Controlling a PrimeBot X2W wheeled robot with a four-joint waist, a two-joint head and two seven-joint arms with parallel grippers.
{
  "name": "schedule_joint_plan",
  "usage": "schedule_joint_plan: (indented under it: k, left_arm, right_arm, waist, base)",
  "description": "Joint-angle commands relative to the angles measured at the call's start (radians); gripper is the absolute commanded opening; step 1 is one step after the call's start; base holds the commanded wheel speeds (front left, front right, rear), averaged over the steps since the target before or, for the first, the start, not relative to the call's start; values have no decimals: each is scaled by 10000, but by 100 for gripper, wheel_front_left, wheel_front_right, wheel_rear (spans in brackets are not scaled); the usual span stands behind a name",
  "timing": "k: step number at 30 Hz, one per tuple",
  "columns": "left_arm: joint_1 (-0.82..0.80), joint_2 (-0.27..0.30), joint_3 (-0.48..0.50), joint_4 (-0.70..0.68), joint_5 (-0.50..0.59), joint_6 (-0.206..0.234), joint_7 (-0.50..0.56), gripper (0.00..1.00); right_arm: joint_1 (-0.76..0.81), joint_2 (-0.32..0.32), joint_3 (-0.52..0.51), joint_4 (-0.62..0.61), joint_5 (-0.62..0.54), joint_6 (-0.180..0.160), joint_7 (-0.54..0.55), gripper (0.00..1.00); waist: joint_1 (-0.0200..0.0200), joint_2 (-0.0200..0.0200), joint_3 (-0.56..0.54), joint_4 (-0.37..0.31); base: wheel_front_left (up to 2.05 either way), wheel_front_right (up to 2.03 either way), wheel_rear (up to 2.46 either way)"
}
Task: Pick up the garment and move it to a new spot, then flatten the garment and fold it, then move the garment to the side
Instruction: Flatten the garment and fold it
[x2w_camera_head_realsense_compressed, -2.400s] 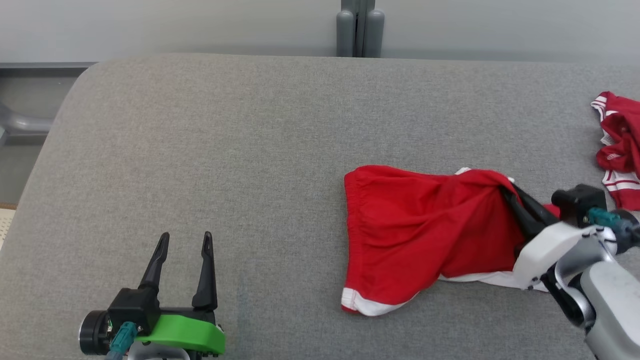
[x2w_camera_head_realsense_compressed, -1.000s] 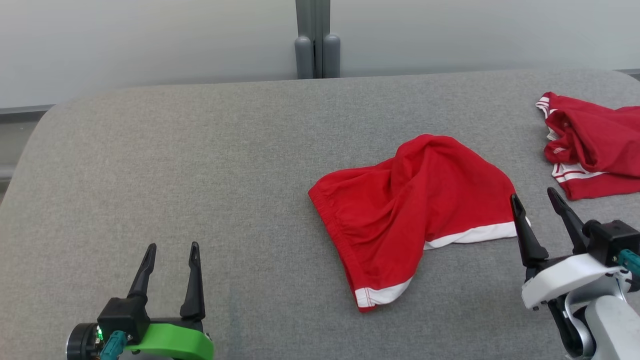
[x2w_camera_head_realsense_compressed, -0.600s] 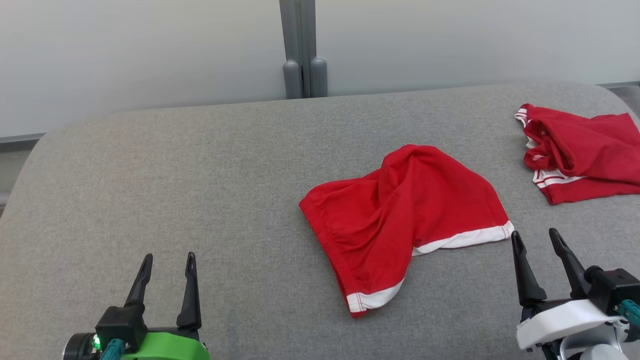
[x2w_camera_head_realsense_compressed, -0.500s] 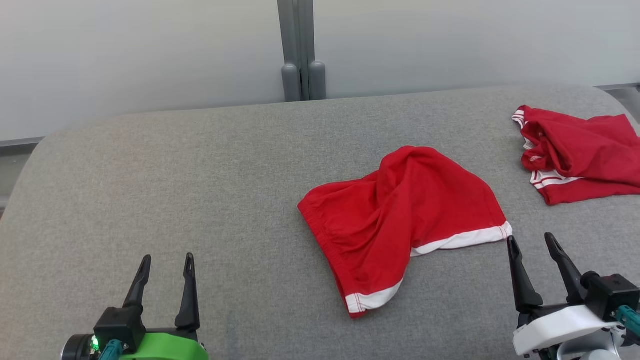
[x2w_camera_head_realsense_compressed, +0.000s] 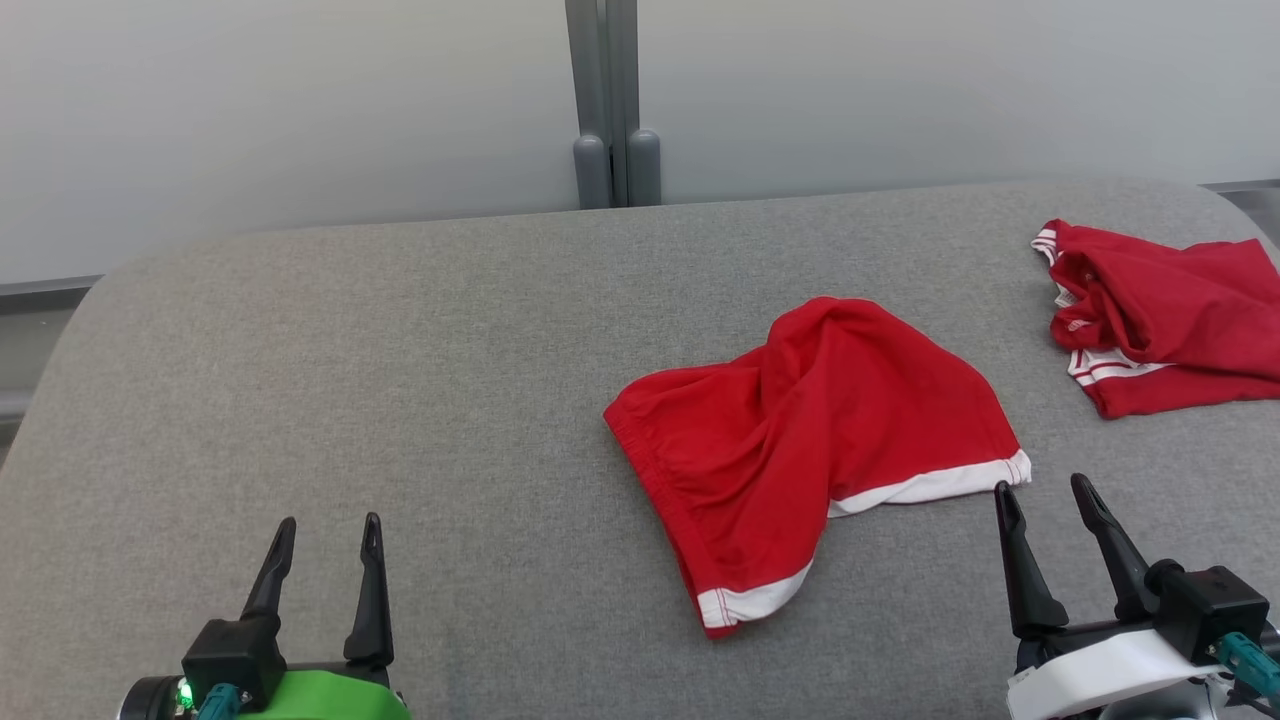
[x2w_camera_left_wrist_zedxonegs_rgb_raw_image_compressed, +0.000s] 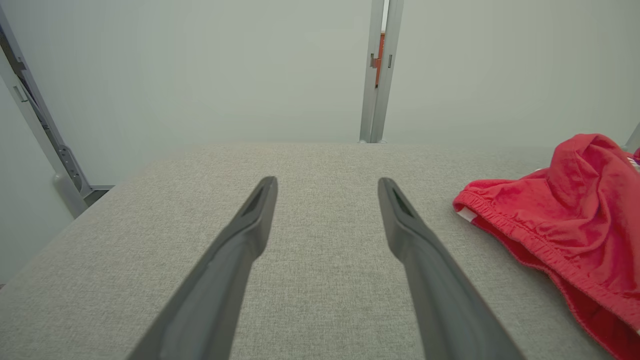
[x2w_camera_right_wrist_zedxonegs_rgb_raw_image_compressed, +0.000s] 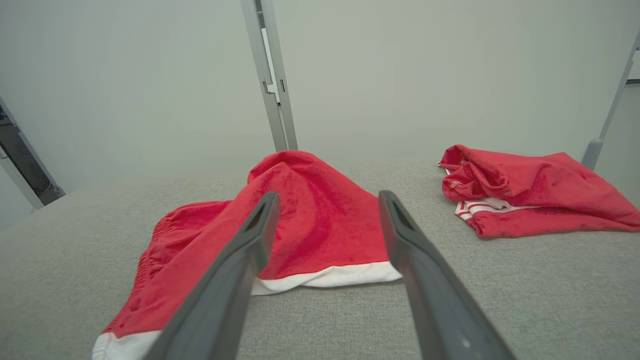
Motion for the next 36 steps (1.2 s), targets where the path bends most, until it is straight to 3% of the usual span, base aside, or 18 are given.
schedule_joint_plan:
  k: [1, 28, 36]
  left_arm:
    - [136, 22, 40, 30, 27, -39, 5, 100]
    - [122, 22, -18, 96, -32, -55, 5, 100]
    - [32, 22, -1219, 391, -8, -238, 6, 100]
  right_arm:
    - [60, 2, 30, -99, -25, -14, -26, 100]
    - [44, -73, 231, -54, 66, -14, -27, 100]
    - [-333, -57, 132, 247, -55, -14, -27, 100]
  waist:
    - [0, 0, 1, 20]
    - [0, 0, 65, 106]
    - [0, 0, 216, 125]
  base:
    - [0, 0, 0]
    - [0, 0, 0]
    - [0, 0, 0]
